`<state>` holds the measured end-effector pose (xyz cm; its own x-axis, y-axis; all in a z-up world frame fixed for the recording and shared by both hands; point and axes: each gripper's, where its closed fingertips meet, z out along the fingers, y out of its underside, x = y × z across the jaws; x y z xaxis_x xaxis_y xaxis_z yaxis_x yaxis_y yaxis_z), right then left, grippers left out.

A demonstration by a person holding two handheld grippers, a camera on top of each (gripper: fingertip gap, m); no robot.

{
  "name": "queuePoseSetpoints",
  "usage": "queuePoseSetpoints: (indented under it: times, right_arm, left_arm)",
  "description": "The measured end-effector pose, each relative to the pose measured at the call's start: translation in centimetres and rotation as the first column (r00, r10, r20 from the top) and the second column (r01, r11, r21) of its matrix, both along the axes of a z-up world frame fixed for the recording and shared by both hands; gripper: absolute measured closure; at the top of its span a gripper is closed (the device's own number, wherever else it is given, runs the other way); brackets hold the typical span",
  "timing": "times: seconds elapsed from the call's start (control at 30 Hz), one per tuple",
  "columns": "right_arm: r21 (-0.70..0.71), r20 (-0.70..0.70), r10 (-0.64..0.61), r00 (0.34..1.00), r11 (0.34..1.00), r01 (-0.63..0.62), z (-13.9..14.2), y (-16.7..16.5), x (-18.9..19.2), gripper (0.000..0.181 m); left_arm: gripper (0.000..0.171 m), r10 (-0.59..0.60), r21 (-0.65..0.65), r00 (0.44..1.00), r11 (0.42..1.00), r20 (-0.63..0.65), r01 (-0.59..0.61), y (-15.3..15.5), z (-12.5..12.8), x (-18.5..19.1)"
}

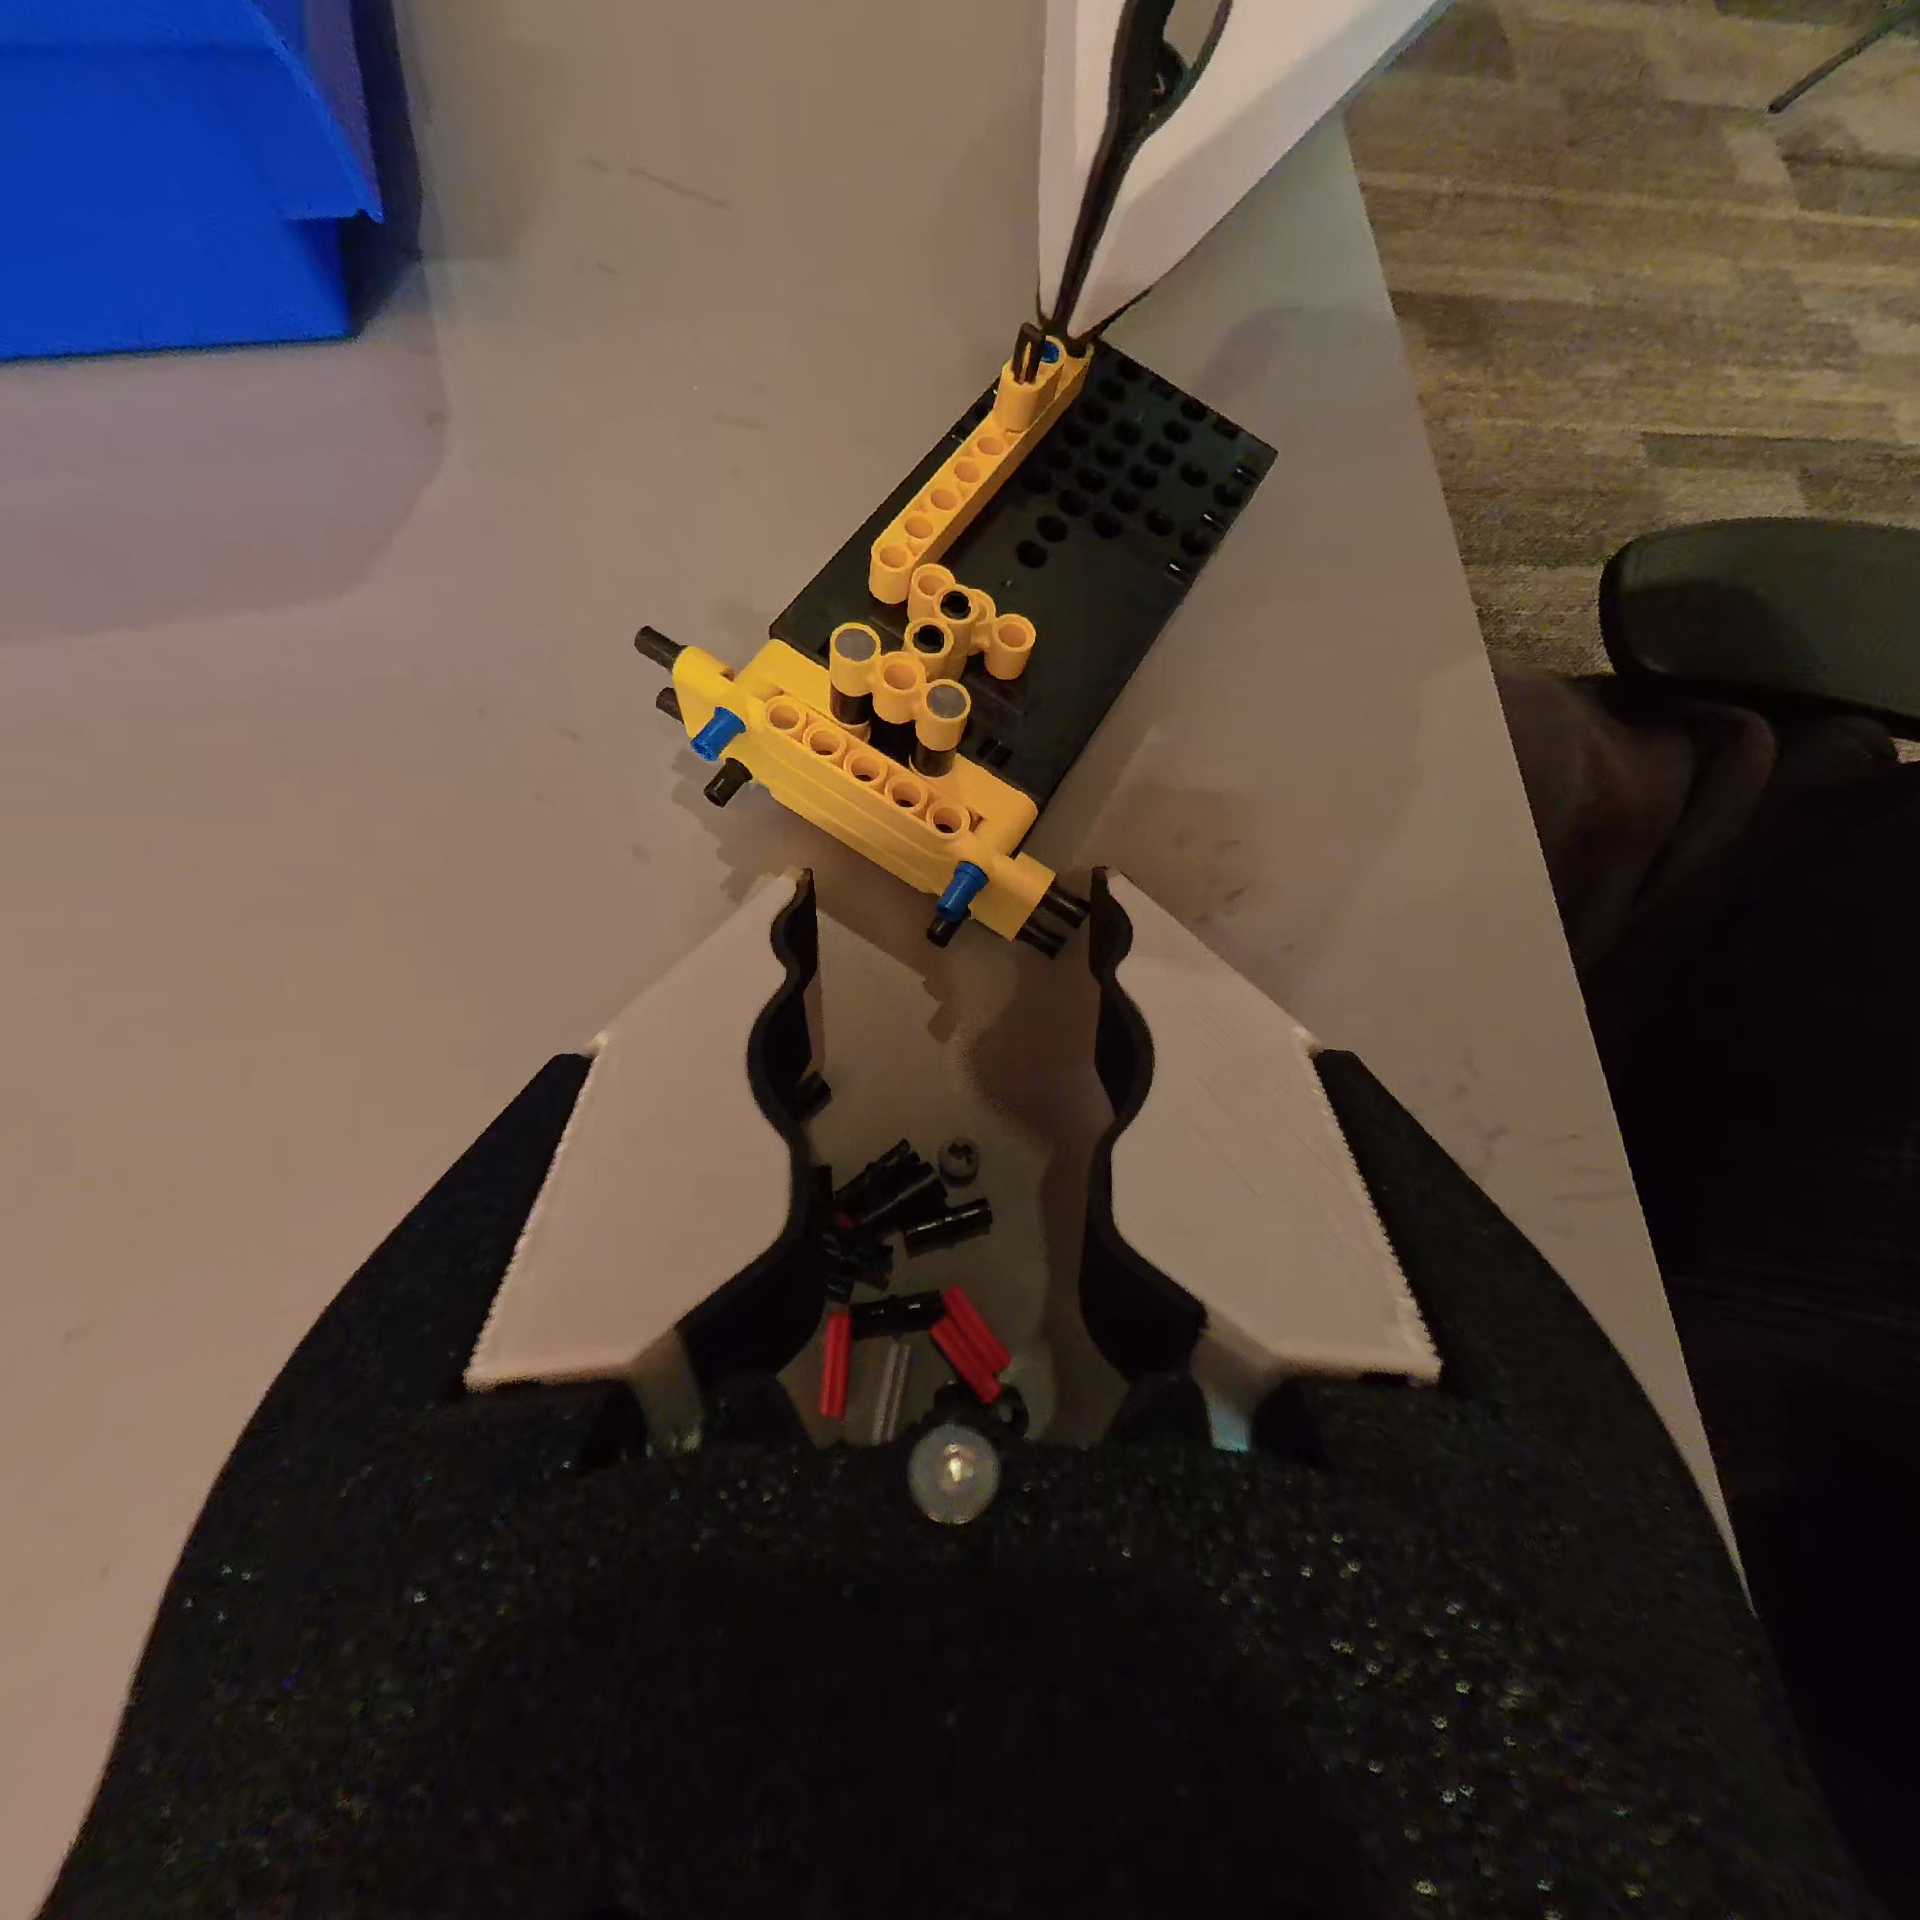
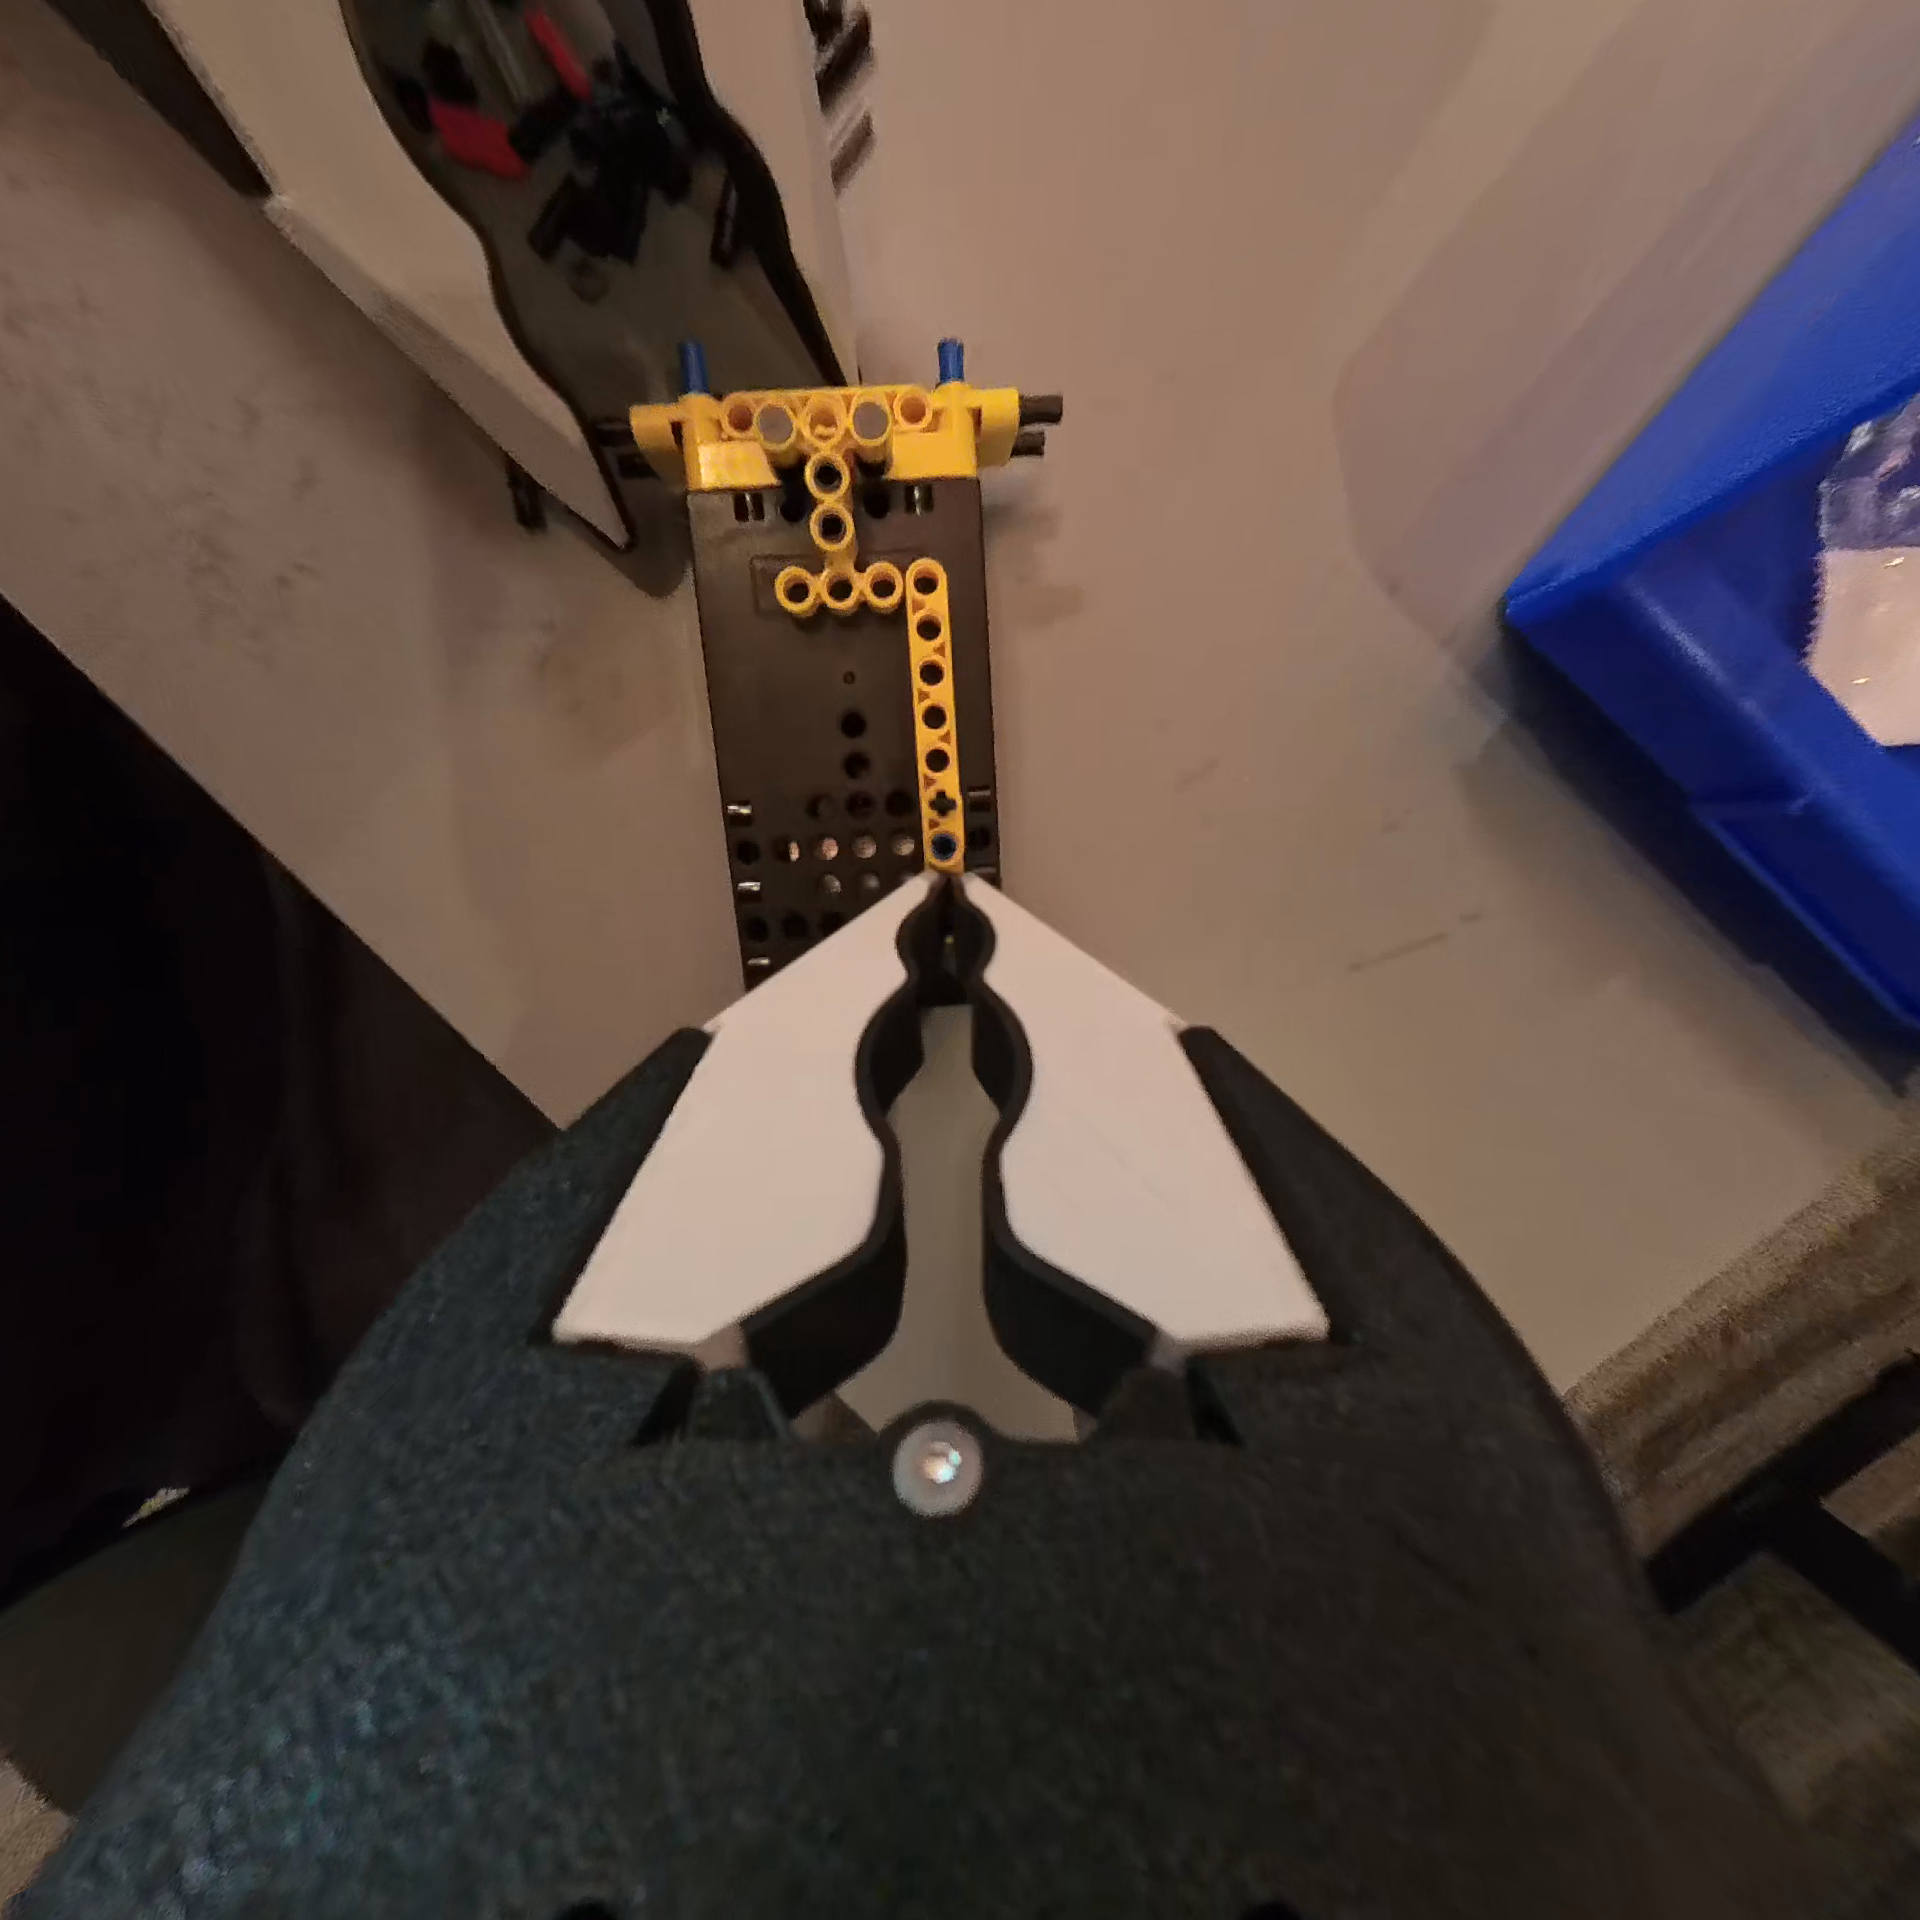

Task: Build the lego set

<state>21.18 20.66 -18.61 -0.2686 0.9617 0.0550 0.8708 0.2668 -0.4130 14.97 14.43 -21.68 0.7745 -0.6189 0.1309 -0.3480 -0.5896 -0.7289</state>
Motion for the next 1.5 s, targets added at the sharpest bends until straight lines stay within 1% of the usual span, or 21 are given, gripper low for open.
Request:
queuePoseSetpoints:
  times: [0.1,0.27,0.4,0.5,0.83,1.03,1.37,1.5]
  right_arm:
    - [0.048,0.033,0.03,0.999,0.998,-0.031,-0.6,0.2,0.1,0.181]
    - [0.016,-0.006,0.03,1.0,0.999,-0.03,1.1,-0.2,-0.7,0.181]
    - [0.052,0.04,0.056,0.998,0.997,-0.058,0.2,-0.2,-0.5,0.181]
    - [0.034,0.037,0.059,0.998,0.998,-0.06,0.3,-0.4,-0.8,0.181]
    - [0.036,0.077,0.08,0.994,0.996,-0.083,0.2,-0.4,-1.2,0.181]
    - [0.003,0.105,0.071,0.992,0.997,-0.072,0.2,-0.4,-1.3,0.181]
    - [-0.029,0.228,0.052,0.972,0.998,-0.047,0.0,-0.4,-1.3,0.181]
    - [-0.054,0.25,0.044,0.967,0.998,-0.031,0.0,-0.4,-1.3,0.181]
  left_arm:
    - [0.119,-0.001,0.0,1.0,1.0,-0.017,0.001,0.0,-0.2,0.0]
    - [0.12,-0.006,-0.003,1.0,1.0,-0.026,0.006,-0.1,-0.3,0.1]
    - [0.119,-0.009,-0.005,0.999,1.0,-0.033,0.009,-0.1,-0.4,0.1]
    - [0.119,-0.013,-0.004,0.999,1.0,-0.038,0.013,-0.1,-0.5,0.2]
    - [0.12,-0.021,0.002,0.999,1.0,-0.051,0.021,-0.2,-0.5,0.5]
    - [0.12,-0.02,0.0,0.999,1.0,-0.046,0.02,-0.1,-0.5,0.5]
    - [0.121,-0.025,0.019,0.996,0.999,-0.083,0.026,-0.1,-0.7,0.5]
    - [0.121,-0.023,0.019,0.996,1.0,-0.083,0.025,-0.1,-0.6,0.4]
